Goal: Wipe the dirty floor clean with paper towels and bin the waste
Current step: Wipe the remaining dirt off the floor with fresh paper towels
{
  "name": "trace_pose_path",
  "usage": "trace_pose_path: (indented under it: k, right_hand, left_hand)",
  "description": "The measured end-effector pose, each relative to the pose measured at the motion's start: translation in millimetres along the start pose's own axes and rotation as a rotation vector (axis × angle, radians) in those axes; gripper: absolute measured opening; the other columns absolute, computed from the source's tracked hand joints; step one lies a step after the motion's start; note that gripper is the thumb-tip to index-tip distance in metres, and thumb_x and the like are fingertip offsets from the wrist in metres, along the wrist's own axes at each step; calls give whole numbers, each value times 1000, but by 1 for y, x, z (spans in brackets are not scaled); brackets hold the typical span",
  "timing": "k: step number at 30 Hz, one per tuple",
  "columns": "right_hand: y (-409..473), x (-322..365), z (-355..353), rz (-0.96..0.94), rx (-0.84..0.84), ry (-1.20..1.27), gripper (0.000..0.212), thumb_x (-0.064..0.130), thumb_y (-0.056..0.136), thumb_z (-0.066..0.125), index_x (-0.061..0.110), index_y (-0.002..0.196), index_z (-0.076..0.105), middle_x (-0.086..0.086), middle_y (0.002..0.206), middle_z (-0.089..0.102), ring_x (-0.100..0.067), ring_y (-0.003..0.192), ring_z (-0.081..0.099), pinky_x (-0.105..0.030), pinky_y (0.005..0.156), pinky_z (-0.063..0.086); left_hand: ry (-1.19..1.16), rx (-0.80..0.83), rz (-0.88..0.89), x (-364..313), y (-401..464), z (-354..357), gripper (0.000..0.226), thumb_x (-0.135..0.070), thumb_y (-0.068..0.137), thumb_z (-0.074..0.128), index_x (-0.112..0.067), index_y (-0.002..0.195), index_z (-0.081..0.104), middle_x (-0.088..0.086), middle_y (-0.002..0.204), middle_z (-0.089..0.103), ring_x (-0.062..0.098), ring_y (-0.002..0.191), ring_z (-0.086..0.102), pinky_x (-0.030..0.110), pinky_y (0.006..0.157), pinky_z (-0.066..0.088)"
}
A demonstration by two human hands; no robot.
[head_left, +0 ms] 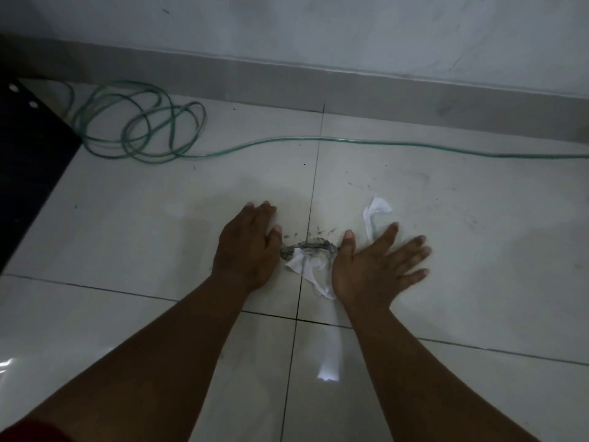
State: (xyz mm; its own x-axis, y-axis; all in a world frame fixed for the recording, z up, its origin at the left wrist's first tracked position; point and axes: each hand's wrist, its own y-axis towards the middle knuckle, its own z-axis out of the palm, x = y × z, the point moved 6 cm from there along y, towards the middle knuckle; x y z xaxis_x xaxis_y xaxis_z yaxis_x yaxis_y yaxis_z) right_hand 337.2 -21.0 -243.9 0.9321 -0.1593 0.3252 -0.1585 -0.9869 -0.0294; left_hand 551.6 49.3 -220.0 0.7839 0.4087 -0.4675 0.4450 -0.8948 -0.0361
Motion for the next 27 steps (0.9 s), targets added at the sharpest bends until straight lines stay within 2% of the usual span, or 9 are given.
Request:
trace_pose_path:
  k: [2,5,11,17,24,27]
  right_hand:
    - [3,3,3,40,5,29,87,64,94,35,10,157,11,-28,164,-2,-39,153,-7,-60,121,0]
    - [14,11,3,-13,0,14,85,62,97,30,6,158,12,-23,165,6,-35,154,-1,-56,123,3]
    - [21,29,7,-381,83,-53,78,59,101,14,6,158,12,-12,167,11,-30,154,2,-50,125,5]
    - [11,50,14,-646,180,-74,77,60,100,3,10,159,12,-8,168,6,-26,155,-5,-47,126,3]
    - [-33,104,37,-960,323,-31,70,58,103,9,18,160,7,-2,168,1,-20,154,-11,-46,126,1]
    - [-52,116,45,-1041,309,-35,69,57,103,11,17,160,8,-2,168,3,-20,155,-9,-45,126,1]
  left_hand:
    - [31,-16,22,-4,1,-3,45,-27,100,48,-12,143,51,8,150,49,28,143,38,39,117,31]
    - [63,-7,33,-8,3,-9,42,-24,101,44,-9,140,53,12,145,53,31,139,44,41,113,37]
    - [50,76,-3,-2,14,-20,36,-27,105,36,-22,133,58,3,140,58,25,129,53,36,104,42]
    - [-13,110,36,17,20,-29,36,-33,106,34,-31,132,58,-7,141,58,16,131,52,32,106,40]
    - [-177,91,46,31,14,-29,40,-29,106,39,-24,145,48,-1,148,51,15,135,46,22,110,31]
    - [-211,95,89,30,15,-28,40,-25,105,40,-22,145,47,-2,152,44,12,141,38,25,116,27]
